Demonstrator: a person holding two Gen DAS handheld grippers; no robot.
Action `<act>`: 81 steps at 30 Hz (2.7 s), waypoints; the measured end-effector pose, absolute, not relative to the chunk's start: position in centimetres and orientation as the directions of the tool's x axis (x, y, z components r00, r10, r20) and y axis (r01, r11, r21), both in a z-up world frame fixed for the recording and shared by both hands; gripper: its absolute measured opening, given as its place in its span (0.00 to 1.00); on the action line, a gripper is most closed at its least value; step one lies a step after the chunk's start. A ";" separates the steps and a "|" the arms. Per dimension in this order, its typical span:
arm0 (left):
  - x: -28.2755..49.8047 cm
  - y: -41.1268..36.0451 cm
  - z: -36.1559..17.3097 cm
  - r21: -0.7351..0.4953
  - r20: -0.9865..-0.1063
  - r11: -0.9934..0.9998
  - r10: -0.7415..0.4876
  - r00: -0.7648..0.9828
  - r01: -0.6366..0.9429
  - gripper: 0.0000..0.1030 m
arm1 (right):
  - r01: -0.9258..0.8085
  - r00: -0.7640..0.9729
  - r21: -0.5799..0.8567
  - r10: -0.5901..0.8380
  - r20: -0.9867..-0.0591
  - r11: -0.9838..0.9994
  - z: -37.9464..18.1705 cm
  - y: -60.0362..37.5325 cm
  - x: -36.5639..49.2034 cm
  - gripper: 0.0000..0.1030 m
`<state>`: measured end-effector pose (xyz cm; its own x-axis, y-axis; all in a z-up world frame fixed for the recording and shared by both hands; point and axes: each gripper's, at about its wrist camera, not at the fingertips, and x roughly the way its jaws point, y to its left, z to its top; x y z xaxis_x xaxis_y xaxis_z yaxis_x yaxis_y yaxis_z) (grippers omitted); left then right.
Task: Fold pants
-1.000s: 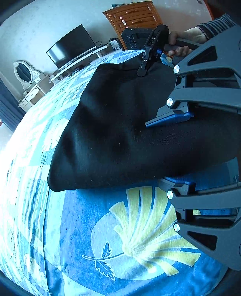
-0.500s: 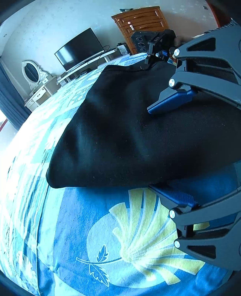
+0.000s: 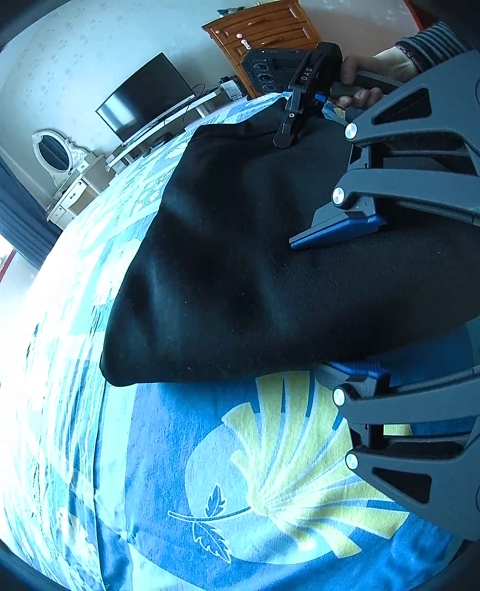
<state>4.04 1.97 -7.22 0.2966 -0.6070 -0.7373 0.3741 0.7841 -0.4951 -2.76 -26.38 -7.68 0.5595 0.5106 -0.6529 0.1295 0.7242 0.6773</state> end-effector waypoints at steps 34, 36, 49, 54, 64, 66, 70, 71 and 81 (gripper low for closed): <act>3.4 7.4 -6.8 -0.507 -0.719 0.796 -0.602 0.347 0.331 0.50 | 0.086 0.511 0.706 0.577 -0.637 0.703 -8.7 -22.9 -0.8 0.52; 3.4 7.6 -6.8 -0.526 -0.706 0.784 -0.618 0.345 0.329 0.51 | 0.086 0.519 0.718 0.584 -0.624 0.690 -8.8 -23.1 -0.9 0.56; 6.6 8.8 -5.6 -0.572 -0.657 0.738 -0.674 0.337 0.358 0.78 | 0.074 0.546 0.743 0.597 -0.588 0.665 -7.8 -26.0 -0.6 0.69; 10.2 8.4 -7.1 -0.618 -0.672 0.736 -0.677 0.299 0.279 0.78 | 0.061 0.526 0.703 0.576 -0.626 0.708 -7.4 -26.1 0.4 0.70; 12.1 6.9 -7.7 -0.618 -0.672 0.733 -0.680 0.292 0.285 0.82 | 0.073 0.595 0.751 0.576 -0.561 0.656 -7.6 -29.1 0.5 0.75; 12.2 6.6 -7.6 -0.612 -0.678 0.738 -0.675 0.291 0.285 0.83 | 0.060 0.587 0.750 0.584 -0.561 0.659 -7.9 -28.9 2.4 0.76; 12.8 6.1 -7.6 -0.610 -0.683 0.744 -0.669 0.295 0.273 0.83 | 0.032 0.561 0.769 0.625 -0.542 0.638 -8.6 -28.1 6.1 0.81; 12.9 5.9 -7.6 -0.612 -0.683 0.744 -0.669 0.295 0.269 0.83 | 0.028 0.562 0.770 0.628 -0.539 0.637 -8.7 -27.9 6.7 0.83; 13.1 3.2 -6.8 -0.498 -0.747 0.798 -0.594 0.299 0.340 0.40 | 0.015 0.569 0.762 0.621 -0.539 0.648 -8.2 -27.3 7.2 0.41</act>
